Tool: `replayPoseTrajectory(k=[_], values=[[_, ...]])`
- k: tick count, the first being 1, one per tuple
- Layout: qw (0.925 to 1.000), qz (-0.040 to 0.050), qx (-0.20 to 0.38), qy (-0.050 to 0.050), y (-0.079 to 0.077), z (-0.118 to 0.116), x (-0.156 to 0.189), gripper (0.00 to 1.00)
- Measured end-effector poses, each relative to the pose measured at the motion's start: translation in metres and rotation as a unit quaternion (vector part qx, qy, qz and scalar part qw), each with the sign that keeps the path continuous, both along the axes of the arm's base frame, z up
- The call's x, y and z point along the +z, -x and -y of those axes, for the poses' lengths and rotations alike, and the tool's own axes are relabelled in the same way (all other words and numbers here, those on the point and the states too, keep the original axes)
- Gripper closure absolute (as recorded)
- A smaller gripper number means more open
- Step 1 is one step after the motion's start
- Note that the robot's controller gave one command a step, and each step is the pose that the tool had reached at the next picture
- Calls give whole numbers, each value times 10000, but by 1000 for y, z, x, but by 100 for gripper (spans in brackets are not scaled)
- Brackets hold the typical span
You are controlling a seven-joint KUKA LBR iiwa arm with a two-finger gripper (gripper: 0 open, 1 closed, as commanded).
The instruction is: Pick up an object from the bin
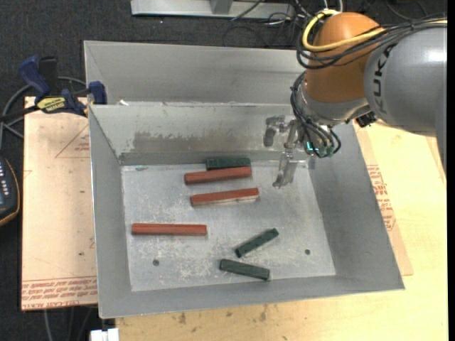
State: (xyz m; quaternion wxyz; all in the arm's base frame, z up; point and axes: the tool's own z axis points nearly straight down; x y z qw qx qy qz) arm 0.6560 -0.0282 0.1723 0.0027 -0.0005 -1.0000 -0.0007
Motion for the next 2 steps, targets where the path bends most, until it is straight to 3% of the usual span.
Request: replayPoseTrajectory(k=[1,2], values=[[9991,27,425,-5,1,-28,-101,0],[9991,82,422,-1,-3,-27,-93,100]])
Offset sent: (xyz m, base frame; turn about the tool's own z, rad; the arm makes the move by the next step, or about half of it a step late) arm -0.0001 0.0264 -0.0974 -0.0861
